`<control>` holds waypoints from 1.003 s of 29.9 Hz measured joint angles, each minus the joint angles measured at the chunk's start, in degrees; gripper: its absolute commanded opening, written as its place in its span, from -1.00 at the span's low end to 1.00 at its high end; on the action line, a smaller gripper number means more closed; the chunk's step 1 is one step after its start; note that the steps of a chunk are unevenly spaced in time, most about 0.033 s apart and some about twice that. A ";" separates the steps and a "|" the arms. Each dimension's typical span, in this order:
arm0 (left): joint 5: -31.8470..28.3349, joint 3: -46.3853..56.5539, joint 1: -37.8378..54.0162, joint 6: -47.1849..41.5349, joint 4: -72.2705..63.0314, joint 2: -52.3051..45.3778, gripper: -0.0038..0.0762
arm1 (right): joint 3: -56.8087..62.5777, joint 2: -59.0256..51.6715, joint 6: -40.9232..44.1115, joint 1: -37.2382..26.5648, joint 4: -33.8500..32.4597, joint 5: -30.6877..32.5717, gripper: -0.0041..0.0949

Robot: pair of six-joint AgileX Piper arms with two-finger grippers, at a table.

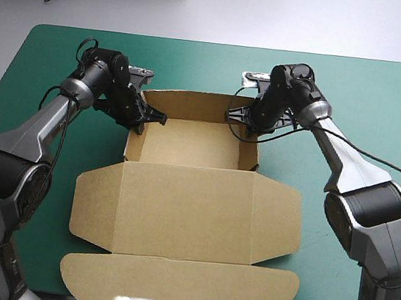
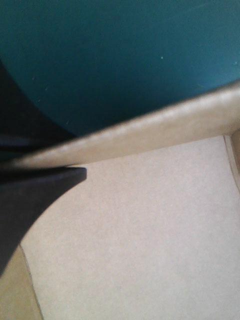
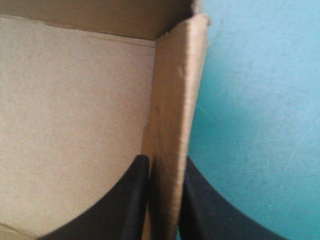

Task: Fold the box

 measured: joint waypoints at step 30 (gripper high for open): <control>0.86 -6.30 -1.29 0.61 5.02 1.62 0.35 | -12.27 1.68 1.17 0.93 -7.98 2.11 0.10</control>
